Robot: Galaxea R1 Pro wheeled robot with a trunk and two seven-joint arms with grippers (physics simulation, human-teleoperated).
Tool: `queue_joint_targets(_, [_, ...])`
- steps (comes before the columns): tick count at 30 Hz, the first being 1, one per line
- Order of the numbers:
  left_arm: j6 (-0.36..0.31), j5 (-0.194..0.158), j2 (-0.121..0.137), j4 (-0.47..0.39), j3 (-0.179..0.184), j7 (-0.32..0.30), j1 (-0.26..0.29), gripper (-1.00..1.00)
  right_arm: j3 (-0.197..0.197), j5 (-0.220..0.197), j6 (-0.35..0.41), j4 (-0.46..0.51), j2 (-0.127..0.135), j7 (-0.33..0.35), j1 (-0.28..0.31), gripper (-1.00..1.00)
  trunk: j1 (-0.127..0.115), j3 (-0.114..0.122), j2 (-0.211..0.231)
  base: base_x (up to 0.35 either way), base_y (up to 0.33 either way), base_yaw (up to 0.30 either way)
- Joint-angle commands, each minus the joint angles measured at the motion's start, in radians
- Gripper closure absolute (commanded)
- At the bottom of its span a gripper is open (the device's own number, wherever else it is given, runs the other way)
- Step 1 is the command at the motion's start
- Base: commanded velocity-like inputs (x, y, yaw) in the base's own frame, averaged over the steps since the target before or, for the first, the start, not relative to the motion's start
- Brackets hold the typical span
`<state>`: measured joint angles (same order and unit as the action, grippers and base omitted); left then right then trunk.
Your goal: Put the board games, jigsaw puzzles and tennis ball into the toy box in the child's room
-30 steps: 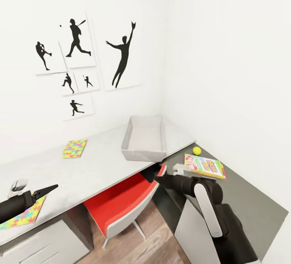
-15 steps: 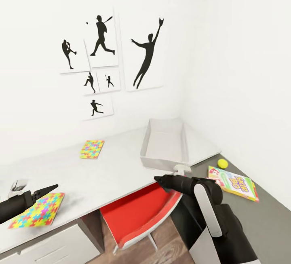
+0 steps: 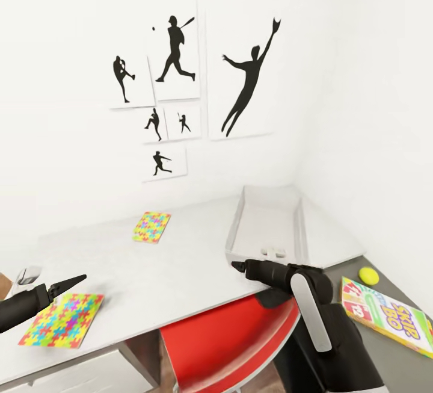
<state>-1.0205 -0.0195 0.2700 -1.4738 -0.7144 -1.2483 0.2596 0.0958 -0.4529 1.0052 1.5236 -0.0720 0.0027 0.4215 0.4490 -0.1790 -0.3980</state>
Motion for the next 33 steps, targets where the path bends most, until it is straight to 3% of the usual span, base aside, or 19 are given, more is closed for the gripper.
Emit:
queue_joint_targets(1, [-0.01, -0.002, 0.0, 0.0, 0.0, -0.002, 0.001, -1.0, -0.001, 0.0, 0.004, 0.001, 0.0, 0.0, 0.001, -1.0, 0.001, -0.003, -0.002, 0.252, -0.196, 0.254])
queue_joint_targets(17, [-0.008, -0.003, 0.0, 0.0, -0.001, -0.005, 0.001, -1.0, -0.001, 0.002, 0.003, 0.0, 0.0, 0.0, 0.0, -1.0, 0.001, -0.011, -0.002, 0.09, -0.08, 0.159])
queue_joint_targets(29, [-0.007, -0.003, 0.0, 0.0, -0.001, -0.004, 0.001, -1.0, -0.003, 0.002, 0.001, -0.01, 0.0, -0.001, 0.001, -1.0, 0.001, -0.007, -0.002, 0.001, -0.001, -0.067])
queue_joint_targets(31, [-0.008, -0.003, 0.0, 0.0, -0.001, -0.004, 0.001, -1.0, -0.009, 0.002, 0.0, -0.022, 0.0, -0.002, 0.001, -1.0, 0.001, -0.005, -0.002, 0.0, 0.0, -0.204])
queue_joint_targets(33, [-0.008, -0.003, 0.0, 0.0, 0.0, -0.002, 0.001, -1.0, -0.04, 0.003, -0.011, -0.069, 0.002, -0.001, 0.001, -1.0, 0.001, -0.003, -0.002, 0.0, 0.0, -0.212])
